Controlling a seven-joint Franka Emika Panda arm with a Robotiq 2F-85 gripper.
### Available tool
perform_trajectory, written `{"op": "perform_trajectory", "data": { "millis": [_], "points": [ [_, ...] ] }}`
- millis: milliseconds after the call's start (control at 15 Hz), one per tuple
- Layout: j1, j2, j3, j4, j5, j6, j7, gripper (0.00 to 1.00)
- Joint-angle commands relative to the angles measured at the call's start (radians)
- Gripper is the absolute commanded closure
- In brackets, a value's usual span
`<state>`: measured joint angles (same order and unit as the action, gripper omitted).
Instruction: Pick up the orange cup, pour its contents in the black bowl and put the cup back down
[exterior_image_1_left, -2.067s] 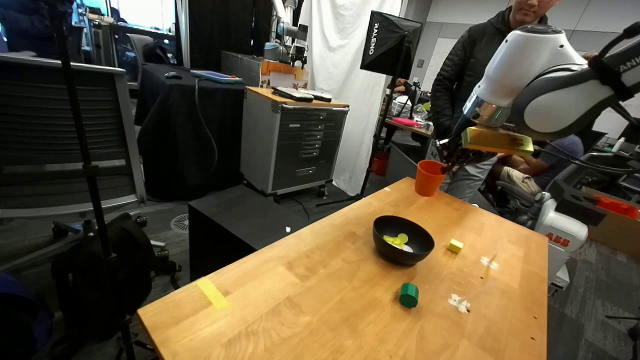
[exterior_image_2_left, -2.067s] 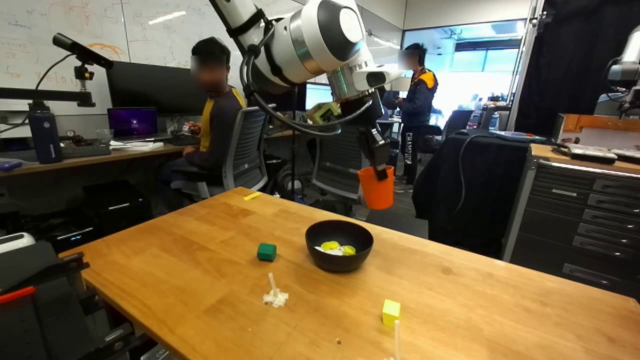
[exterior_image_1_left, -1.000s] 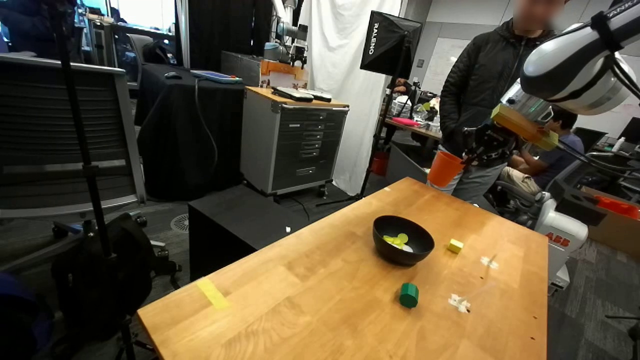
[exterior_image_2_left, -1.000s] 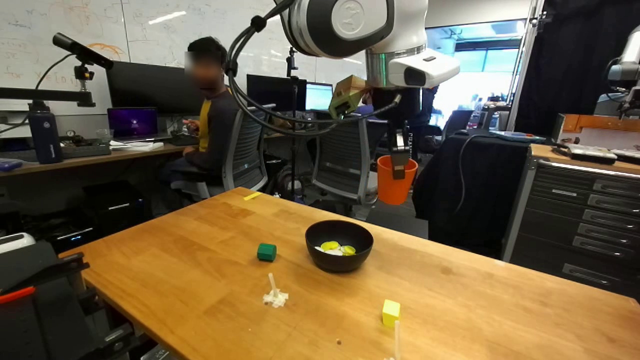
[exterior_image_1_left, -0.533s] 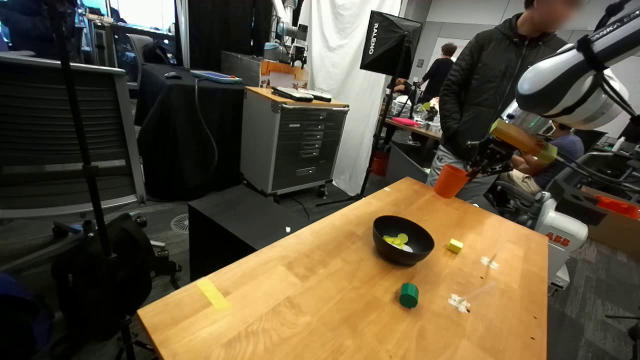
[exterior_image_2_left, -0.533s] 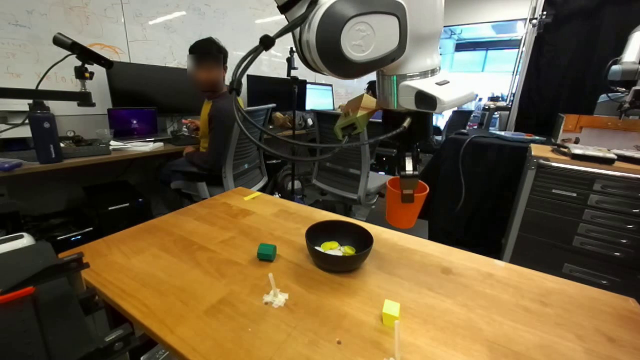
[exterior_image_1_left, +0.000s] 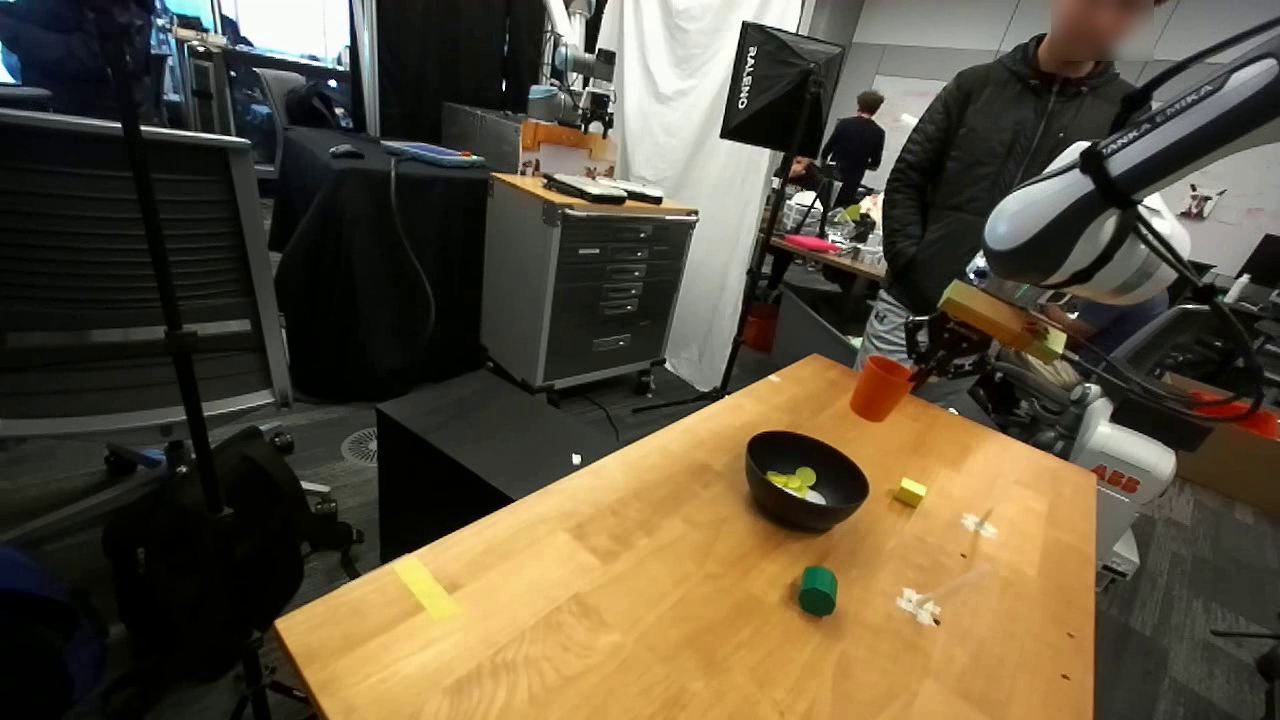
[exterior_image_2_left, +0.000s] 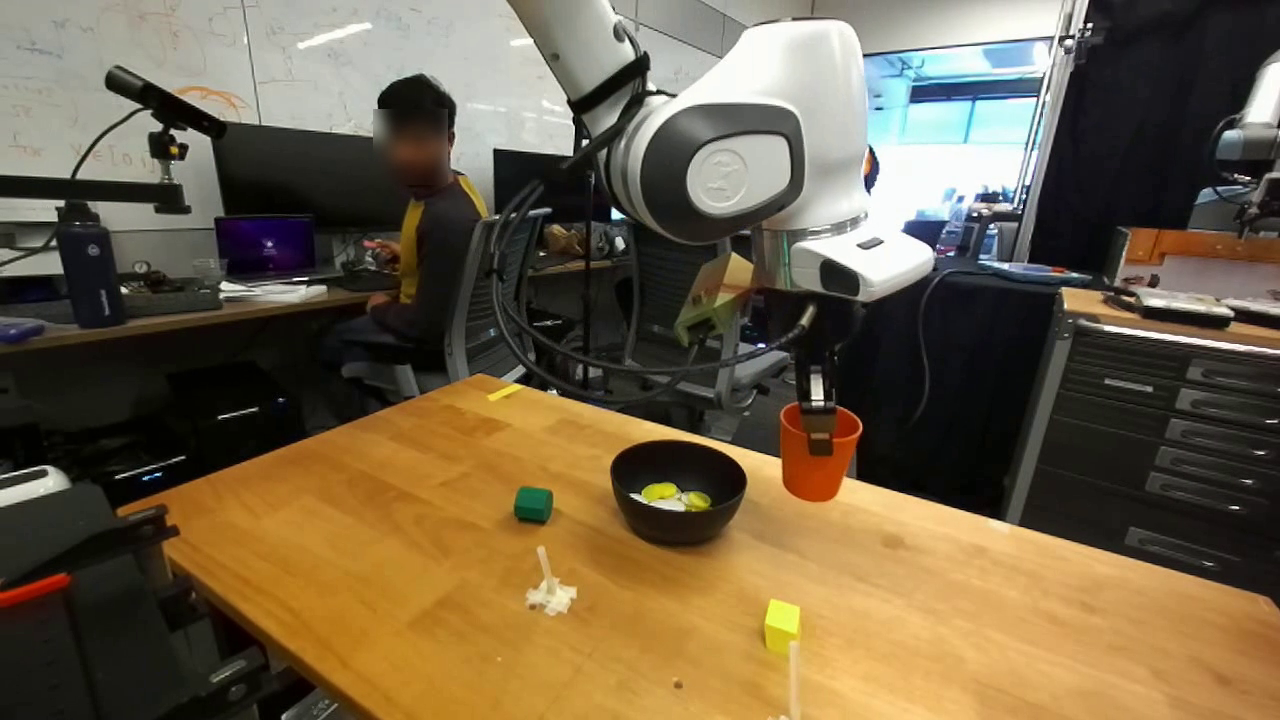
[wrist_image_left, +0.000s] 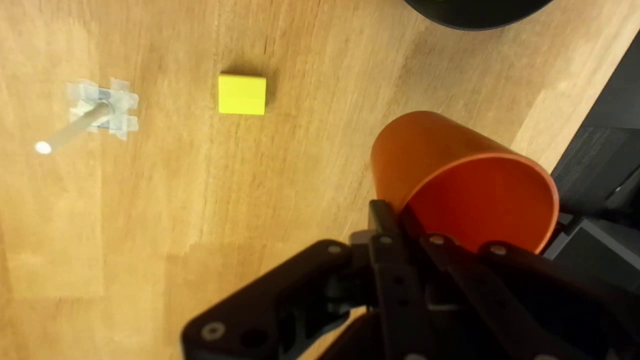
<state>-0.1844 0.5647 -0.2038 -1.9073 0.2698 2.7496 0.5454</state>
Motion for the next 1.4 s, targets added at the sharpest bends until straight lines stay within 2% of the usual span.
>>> {"op": "perform_trajectory", "data": {
  "millis": [0, 400, 867, 1267, 1333],
  "points": [
    [0.049, 0.07, -0.03, 0.054, -0.004, 0.057, 0.029, 0.99],
    [0.085, 0.169, -0.045, 0.109, -0.005, 0.092, 0.032, 0.99],
    [0.076, 0.275, -0.063, 0.193, 0.0, 0.073, 0.032, 0.99],
    [0.074, 0.312, -0.069, 0.235, 0.001, 0.066, 0.025, 0.99],
    [0.072, 0.312, -0.068, 0.24, 0.002, 0.065, 0.023, 0.94]
  ]
}}
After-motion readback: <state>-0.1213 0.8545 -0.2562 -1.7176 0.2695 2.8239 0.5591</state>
